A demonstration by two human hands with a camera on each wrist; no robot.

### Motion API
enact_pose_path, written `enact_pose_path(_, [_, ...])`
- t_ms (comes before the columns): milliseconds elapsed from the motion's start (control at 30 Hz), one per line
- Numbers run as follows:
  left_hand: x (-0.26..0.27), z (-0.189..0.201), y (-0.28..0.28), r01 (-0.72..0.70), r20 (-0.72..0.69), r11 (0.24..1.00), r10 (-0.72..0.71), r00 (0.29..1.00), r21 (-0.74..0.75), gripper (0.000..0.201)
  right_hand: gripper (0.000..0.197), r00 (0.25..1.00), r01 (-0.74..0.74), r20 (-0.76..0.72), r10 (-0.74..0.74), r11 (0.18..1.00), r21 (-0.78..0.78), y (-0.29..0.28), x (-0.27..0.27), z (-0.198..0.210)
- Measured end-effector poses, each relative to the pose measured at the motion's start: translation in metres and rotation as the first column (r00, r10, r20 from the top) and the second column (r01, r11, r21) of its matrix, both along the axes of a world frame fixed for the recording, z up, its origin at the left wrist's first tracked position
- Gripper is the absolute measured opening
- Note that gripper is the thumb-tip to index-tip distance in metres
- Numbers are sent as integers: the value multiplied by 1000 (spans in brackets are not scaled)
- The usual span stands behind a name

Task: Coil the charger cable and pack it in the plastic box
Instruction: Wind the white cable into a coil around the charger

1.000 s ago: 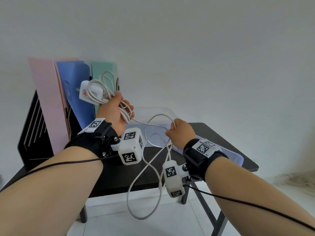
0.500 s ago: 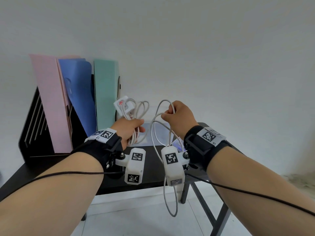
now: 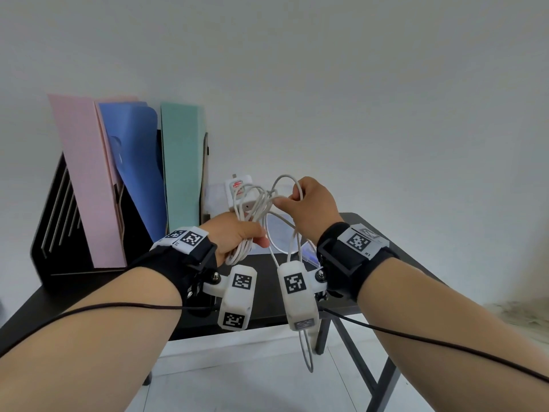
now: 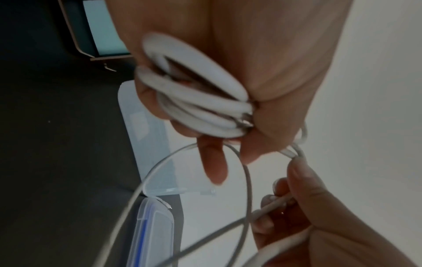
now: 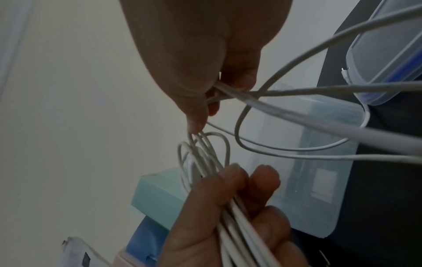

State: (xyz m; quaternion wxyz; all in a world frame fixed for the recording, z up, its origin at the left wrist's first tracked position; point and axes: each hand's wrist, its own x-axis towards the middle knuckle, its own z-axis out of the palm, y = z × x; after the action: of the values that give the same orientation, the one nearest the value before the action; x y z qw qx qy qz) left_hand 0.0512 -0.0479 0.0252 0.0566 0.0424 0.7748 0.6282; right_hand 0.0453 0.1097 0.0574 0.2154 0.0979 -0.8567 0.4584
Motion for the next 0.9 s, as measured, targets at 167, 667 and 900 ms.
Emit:
enact_pose_path(167, [-1,-4,5,-41,-52,993,47,998,114,12,27,989,-100,88,118,978,-182,4,0,5])
enact_pose_path(667, [3,-4,13,25,27,967,-32,999,254,11,31,957,-135,122,264,774,-618,-10,1,0])
enact_pose_path(900, [-10,-15,11,-93,-53,962,110,993,258,30,28,961,-130,206,186,957,-259,-10,2,-8])
